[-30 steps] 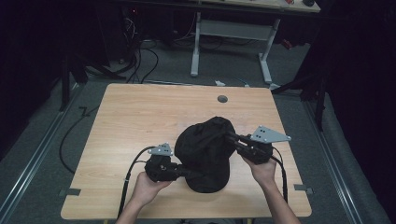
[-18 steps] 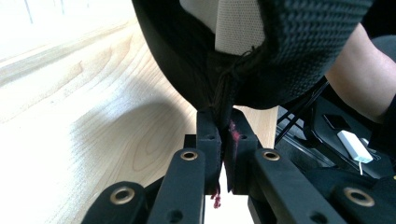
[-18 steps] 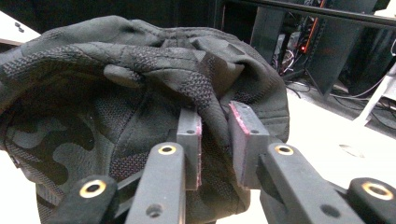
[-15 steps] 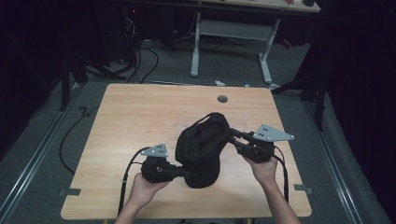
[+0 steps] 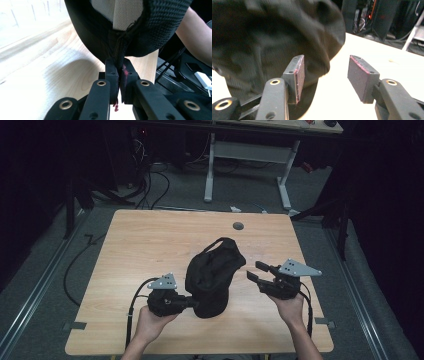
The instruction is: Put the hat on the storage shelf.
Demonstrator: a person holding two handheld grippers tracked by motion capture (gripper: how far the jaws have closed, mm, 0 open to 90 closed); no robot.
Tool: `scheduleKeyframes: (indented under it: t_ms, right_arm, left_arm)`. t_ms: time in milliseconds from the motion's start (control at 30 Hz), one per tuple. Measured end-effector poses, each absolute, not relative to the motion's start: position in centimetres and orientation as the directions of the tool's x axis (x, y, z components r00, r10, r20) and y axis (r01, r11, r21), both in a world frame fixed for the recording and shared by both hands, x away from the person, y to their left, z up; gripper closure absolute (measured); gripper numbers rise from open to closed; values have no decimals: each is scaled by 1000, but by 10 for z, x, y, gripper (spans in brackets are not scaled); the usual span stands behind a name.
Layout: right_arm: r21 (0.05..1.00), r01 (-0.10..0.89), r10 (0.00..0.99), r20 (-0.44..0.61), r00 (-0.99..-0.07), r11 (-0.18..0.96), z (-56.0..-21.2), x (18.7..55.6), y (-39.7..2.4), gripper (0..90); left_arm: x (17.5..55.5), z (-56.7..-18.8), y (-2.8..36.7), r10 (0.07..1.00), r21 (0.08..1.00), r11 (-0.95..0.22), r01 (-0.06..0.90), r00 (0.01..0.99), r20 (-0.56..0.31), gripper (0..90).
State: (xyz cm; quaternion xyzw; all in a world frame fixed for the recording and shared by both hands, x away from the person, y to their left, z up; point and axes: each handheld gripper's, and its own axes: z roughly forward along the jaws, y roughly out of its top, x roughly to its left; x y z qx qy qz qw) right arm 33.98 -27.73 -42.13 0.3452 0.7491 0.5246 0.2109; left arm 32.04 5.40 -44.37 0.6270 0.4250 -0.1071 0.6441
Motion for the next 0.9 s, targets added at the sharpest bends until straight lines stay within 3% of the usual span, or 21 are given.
scheduleKeyframes:
  t_ms: [200,467,900]
  right_arm:
    - [894,374,771,53,-635,246,-445,341,-281,451]
    - [785,548,850,52,-525,290,-494,351,-290,426]
    - [735,616,912,-7,-410,282,-525,357,-303,436]
  left_arm:
    - [322,-436,58,403,730,221,646,621,-672,861]
    - [328,-430,66,429,736,267,621,608,-668,861]
    - [336,-419,70,452,752,316,579,605,-656,861]
